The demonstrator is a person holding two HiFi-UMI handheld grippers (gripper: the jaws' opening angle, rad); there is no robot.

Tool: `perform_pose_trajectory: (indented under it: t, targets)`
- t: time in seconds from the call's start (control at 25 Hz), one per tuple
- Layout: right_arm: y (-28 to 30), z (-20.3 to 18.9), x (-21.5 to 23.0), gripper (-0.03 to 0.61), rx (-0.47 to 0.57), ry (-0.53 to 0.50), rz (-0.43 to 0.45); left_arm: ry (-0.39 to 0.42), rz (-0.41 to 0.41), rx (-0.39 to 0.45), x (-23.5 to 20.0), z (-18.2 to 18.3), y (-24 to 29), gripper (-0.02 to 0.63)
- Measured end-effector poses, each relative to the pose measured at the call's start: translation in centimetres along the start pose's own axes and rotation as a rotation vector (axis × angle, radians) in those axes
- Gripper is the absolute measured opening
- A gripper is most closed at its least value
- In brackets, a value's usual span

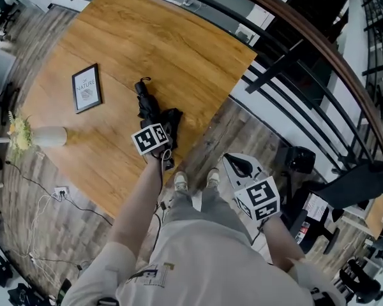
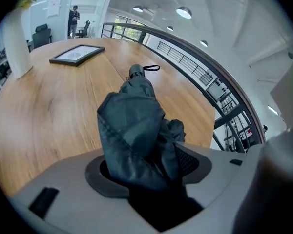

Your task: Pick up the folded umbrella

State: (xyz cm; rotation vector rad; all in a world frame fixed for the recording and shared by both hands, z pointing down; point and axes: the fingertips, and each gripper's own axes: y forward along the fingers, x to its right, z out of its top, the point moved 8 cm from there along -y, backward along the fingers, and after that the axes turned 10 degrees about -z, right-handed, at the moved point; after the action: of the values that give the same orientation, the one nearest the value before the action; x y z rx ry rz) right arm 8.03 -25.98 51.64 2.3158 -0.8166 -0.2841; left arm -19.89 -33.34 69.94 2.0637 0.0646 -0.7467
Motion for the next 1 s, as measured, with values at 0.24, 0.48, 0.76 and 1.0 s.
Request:
perform_pose_trajectory:
  t: [0.24, 0.48, 0.76, 1.0]
  targets:
    - [0.1, 0.9, 0.5, 0.028, 0.02, -0.019, 0.004, -0.019, -0.069, 0.027, 0.5, -0.5, -0.3, 0.247]
    - [-3.0, 3.9, 2.3, 0.028, 0.114, 0.069, 0.015, 0.071, -0.149, 0.1, 3.8, -0.1, -3.9, 0.242]
    - [-9.6, 11.2, 5.4, 0.028, 0.364, 0.085, -0.04, 0.297, -0.286, 0.289, 10.6, 5.4, -10.4, 0.244]
    - [-17.6, 15.1, 5.0, 0.028, 0.56, -0.022, -0.135, 0.406, -0.4, 0.458, 15.9, 7.7, -18.6, 0.244]
